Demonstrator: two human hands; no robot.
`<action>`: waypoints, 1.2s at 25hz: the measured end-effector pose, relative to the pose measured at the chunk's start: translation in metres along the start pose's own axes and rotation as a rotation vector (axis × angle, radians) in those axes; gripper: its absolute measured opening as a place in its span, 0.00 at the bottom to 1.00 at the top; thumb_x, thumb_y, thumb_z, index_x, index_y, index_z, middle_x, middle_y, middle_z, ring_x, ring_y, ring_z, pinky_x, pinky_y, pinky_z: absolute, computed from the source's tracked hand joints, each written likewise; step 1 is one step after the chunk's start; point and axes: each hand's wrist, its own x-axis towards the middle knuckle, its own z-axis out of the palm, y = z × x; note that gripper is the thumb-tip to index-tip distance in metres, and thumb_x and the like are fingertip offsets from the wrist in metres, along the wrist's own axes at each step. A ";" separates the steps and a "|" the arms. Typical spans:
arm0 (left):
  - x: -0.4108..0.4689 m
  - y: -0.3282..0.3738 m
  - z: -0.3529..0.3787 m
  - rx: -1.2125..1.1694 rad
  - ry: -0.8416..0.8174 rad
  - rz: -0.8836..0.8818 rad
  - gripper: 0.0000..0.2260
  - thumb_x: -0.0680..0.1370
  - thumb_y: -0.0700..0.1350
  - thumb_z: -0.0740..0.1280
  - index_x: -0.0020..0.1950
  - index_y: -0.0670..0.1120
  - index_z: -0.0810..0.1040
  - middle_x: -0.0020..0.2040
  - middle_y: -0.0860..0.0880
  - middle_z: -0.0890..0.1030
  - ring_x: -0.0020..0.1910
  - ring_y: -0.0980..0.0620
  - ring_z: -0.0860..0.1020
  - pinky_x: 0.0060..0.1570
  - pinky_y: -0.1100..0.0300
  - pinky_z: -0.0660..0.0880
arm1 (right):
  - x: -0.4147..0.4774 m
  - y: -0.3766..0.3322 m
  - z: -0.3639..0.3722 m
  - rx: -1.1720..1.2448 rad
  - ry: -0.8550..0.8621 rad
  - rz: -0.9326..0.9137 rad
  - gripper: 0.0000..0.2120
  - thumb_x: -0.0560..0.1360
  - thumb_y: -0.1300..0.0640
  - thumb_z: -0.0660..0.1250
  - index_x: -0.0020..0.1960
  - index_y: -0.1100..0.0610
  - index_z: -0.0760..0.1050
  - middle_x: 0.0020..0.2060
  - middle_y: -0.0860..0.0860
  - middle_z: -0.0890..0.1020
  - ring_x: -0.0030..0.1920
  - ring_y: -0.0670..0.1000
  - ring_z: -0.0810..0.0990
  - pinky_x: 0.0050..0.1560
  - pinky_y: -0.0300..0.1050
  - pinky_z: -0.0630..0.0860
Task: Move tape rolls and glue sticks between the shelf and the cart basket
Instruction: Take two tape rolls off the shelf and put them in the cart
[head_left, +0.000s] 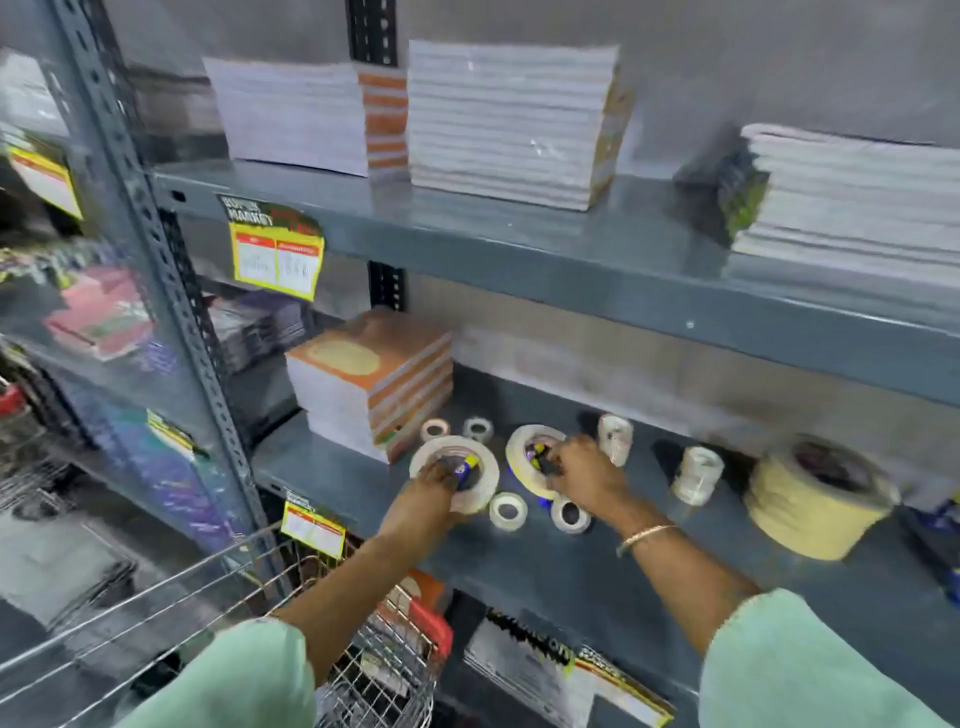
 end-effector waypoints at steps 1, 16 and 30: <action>0.005 -0.002 0.004 0.064 -0.056 -0.006 0.27 0.76 0.45 0.64 0.73 0.44 0.59 0.75 0.43 0.60 0.73 0.43 0.62 0.70 0.52 0.62 | 0.004 -0.004 0.007 -0.015 -0.045 0.023 0.16 0.69 0.54 0.70 0.53 0.62 0.79 0.54 0.61 0.82 0.56 0.59 0.78 0.53 0.48 0.76; 0.023 0.014 0.014 0.176 0.055 -0.200 0.18 0.77 0.43 0.60 0.67 0.46 0.68 0.70 0.45 0.68 0.71 0.45 0.61 0.70 0.52 0.57 | 0.030 -0.011 0.013 0.098 0.137 -0.063 0.13 0.72 0.58 0.67 0.55 0.62 0.77 0.56 0.59 0.81 0.57 0.58 0.78 0.56 0.46 0.75; -0.243 -0.146 0.055 -0.188 0.441 -0.837 0.09 0.64 0.43 0.73 0.42 0.46 0.78 0.41 0.45 0.82 0.39 0.41 0.80 0.38 0.56 0.72 | -0.063 -0.227 0.090 0.265 0.054 -0.891 0.15 0.60 0.57 0.76 0.46 0.55 0.79 0.44 0.53 0.83 0.50 0.53 0.80 0.53 0.42 0.70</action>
